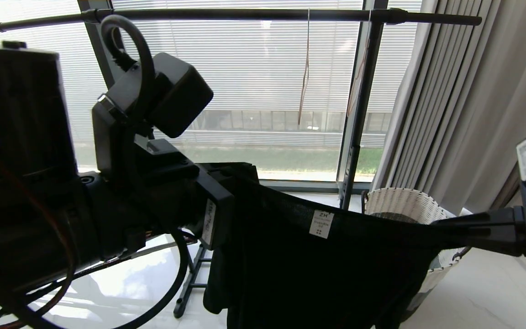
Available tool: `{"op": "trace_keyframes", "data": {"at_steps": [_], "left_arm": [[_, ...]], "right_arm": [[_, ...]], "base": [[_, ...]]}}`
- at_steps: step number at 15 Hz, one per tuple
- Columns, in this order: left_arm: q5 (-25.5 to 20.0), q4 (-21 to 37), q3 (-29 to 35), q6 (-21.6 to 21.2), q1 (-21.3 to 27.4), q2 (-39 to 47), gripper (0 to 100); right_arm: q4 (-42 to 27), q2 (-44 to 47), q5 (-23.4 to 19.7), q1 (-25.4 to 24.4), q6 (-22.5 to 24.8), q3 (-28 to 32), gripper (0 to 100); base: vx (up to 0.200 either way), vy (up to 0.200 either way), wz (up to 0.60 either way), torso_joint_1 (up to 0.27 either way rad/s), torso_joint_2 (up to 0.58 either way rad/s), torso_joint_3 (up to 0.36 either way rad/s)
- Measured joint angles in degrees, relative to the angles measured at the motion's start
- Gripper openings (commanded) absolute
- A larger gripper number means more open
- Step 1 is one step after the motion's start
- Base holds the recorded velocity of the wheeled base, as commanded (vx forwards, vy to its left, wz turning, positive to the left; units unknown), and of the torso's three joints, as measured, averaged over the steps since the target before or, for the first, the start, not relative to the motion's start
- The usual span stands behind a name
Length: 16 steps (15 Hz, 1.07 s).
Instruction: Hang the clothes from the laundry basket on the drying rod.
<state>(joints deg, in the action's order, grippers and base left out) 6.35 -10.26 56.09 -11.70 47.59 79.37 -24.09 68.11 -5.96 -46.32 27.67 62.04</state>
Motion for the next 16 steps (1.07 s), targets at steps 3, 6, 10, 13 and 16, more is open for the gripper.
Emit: {"op": "trace_keyframes", "data": {"at_steps": [3,6,10,13,16], "left_arm": [[-3.45,-0.1,3.23,-1.01,-0.93,3.01,0],[-3.51,0.5,4.55,-0.78,-1.79,4.0,0],[-0.66,1.9,1.99,0.29,-2.86,2.35,0],[1.28,7.12,-2.82,10.73,-0.63,-1.71,0],[7.17,8.13,-6.34,16.06,5.22,-4.53,0]], "right_arm": [[-1.08,-1.93,2.27,-6.02,0.02,-0.41,0],[-0.93,-2.35,2.73,-7.09,-0.23,-0.44,0],[1.71,-1.94,2.71,-3.54,-1.24,-0.2,0],[8.77,0.88,2.66,1.16,-5.25,1.27,0],[10.63,4.96,2.22,3.44,-6.61,5.68,0]], "base": [[0.0,0.0,0.0,0.0,0.0,0.0],[0.0,0.0,0.0,0.0,0.0,0.0],[0.0,0.0,0.0,0.0,0.0,0.0],[0.0,0.0,0.0,0.0,0.0,0.0],[0.0,0.0,0.0,0.0,0.0,0.0]]}}
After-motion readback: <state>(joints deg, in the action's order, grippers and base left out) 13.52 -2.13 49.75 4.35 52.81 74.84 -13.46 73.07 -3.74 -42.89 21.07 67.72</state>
